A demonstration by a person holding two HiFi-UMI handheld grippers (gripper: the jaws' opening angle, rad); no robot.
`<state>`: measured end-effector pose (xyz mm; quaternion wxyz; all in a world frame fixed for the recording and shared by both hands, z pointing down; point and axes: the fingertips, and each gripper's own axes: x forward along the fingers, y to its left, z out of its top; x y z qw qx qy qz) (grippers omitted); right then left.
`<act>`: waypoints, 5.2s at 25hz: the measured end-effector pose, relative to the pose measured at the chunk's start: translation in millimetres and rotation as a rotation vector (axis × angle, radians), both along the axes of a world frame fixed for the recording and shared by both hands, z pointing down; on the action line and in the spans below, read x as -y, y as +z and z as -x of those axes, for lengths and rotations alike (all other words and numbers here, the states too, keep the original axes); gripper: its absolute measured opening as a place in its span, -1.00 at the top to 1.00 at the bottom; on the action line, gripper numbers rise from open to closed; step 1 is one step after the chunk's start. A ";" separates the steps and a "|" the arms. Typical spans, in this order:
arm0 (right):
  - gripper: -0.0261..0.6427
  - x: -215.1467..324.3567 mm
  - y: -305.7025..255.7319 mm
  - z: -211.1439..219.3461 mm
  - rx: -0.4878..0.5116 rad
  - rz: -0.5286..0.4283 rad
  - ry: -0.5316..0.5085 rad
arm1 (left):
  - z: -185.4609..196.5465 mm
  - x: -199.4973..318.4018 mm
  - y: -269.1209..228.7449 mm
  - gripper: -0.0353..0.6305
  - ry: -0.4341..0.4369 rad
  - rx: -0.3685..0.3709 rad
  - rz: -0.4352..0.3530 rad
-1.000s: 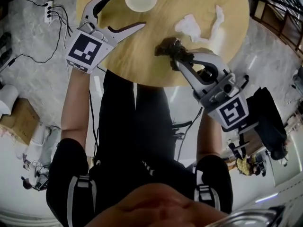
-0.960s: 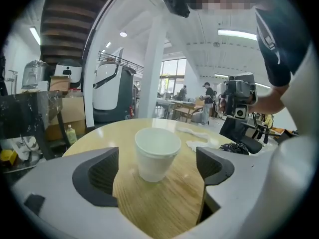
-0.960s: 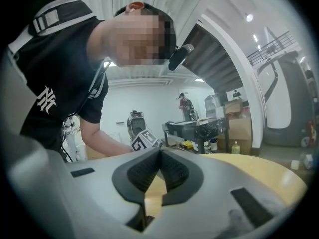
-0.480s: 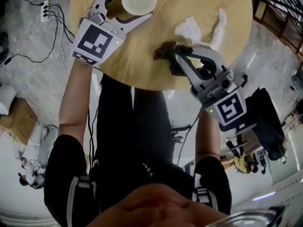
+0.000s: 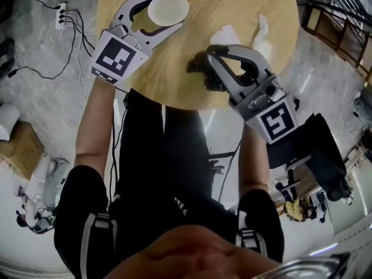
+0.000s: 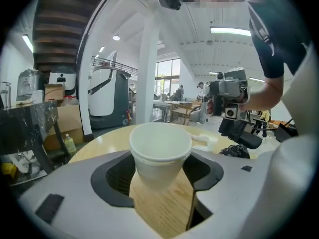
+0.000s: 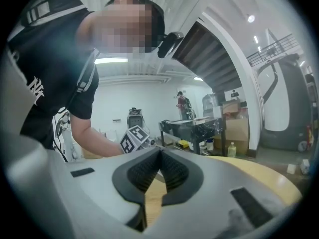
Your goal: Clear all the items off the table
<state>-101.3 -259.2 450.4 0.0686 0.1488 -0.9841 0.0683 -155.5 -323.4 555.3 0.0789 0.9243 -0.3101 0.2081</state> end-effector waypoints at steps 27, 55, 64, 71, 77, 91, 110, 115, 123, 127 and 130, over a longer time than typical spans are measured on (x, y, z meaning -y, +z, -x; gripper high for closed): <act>0.91 181.0 -183.2 225.9 0.053 -0.119 0.105 | 274.3 184.8 -213.7 0.01 -0.076 -0.121 -0.024; 0.91 272.7 -90.9 328.9 0.021 0.055 0.094 | 360.0 359.9 -92.0 -0.01 -0.100 0.037 -0.002; 0.91 266.4 -90.5 325.3 0.007 0.053 0.084 | 369.8 367.1 -87.7 -0.26 -0.167 0.028 -0.004; 0.91 247.0 -92.3 309.7 0.010 0.061 0.093 | 373.7 362.3 -93.8 -0.31 -0.203 0.001 0.005; 0.91 228.9 -117.0 302.3 0.023 0.021 0.085 | 419.8 320.7 -125.0 0.06 -0.326 -0.045 -0.026; 0.91 83.6 -186.7 199.5 0.092 -0.116 0.017 | 308.4 95.6 -218.9 0.85 -0.327 -0.218 -0.086; 0.91 -156.2 -240.4 12.5 0.204 -0.154 0.039 | 35.7 -197.3 -262.2 0.86 -0.108 -0.389 0.015; 0.91 -191.4 -226.4 6.3 0.180 -0.129 0.072 | 19.5 -233.7 -279.6 0.86 -0.042 -0.422 -0.003; 0.91 -249.8 -213.6 12.3 0.132 -0.107 0.135 | 7.8 -292.1 -289.6 0.86 0.049 -0.476 -0.021; 0.91 -292.5 -212.1 19.4 0.099 -0.109 0.168 | 16.0 -335.9 -288.2 0.86 0.077 -0.470 -0.027; 0.91 -323.8 -204.5 24.2 0.072 -0.093 0.200 | 28.8 -367.5 -282.6 0.86 0.070 -0.483 -0.014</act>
